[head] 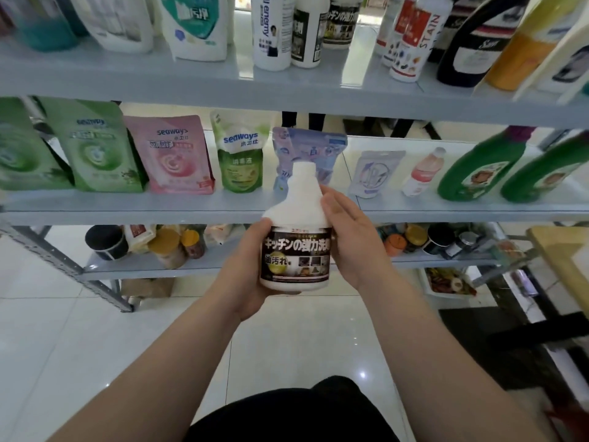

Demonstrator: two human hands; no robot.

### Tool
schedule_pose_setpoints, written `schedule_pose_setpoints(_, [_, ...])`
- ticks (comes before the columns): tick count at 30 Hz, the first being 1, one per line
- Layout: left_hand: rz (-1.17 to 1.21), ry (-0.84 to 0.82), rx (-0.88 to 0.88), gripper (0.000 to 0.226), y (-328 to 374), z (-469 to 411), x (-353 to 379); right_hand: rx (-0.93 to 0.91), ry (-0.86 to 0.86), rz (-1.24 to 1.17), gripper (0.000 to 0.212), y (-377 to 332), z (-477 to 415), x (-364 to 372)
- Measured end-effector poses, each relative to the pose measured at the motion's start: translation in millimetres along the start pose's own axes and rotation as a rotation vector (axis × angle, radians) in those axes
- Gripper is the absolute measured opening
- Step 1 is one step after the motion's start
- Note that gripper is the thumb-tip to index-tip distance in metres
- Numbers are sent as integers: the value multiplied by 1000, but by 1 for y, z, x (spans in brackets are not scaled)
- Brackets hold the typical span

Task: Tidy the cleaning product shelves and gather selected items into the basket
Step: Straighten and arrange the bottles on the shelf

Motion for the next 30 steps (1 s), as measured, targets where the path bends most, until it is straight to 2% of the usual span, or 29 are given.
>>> schedule_pose_setpoints(2, [27, -19, -64, 54, -6, 0, 4, -8, -19, 16, 22, -6, 9, -2])
schedule_pose_setpoints(5, [4, -21, -67, 57, -12, -4, 12, -24, -19, 40, 24, -13, 17, -9])
schedule_pose_setpoints(6, [-12, -35, -42, 60, -13, -6, 16, -34, -15, 57, 24, -16, 18, -13])
schedule_pose_setpoints(9, [-83, -143, 127, 90, -6, -14, 37, -84, -26, 100, 21, -29, 16, -27])
schedule_pose_setpoints(11, [-199, -161, 265, 81, 4, -18, 53, -110, -31, 169, 22, -40, 15, -39])
schedule_pose_setpoints(12, [-289, -126, 318, 74, 9, -19, 61, -117, -53, 204, 29, -46, 14, -46])
schedule_pose_setpoints(14, [-531, 56, 373, 71, 16, -22, 73, -140, -102, 286, 41, -58, 12, -63])
schedule_pose_setpoints(16, [-779, 269, 395, 70, 21, -22, 84, -205, -101, 413, 33, -76, 9, -79])
schedule_pose_setpoints(18, [-939, 392, 452, 69, 24, -24, 102, -322, -63, 592, 34, -102, 6, -93])
schedule_pose_setpoints(21, [-1083, 493, 551, 71, 31, -27, 128, -415, -96, 820, 39, -136, -4, -103])
schedule_pose_setpoints(26, [-1300, 670, 586, 79, 49, -25, 159, -500, -156, 1170, 38, -182, -30, -104])
schedule_pose_setpoints(28, [-1272, 665, 593, 75, 58, -24, 168, -569, -241, 1240, 38, -198, -36, -98])
schedule_pose_setpoints(30, [-1168, 577, 567, 69, 64, -23, 174, -701, -358, 1243, 38, -214, -34, -90])
Point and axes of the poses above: each hand's wrist, its own z-axis away from the middle knuckle, its own x-axis out of the palm, y = z × x, the point moved 5 cm from there along -z, towards the middle knuckle, and after that the axes turned 14 degrees about -z, right-handed, at the moved point
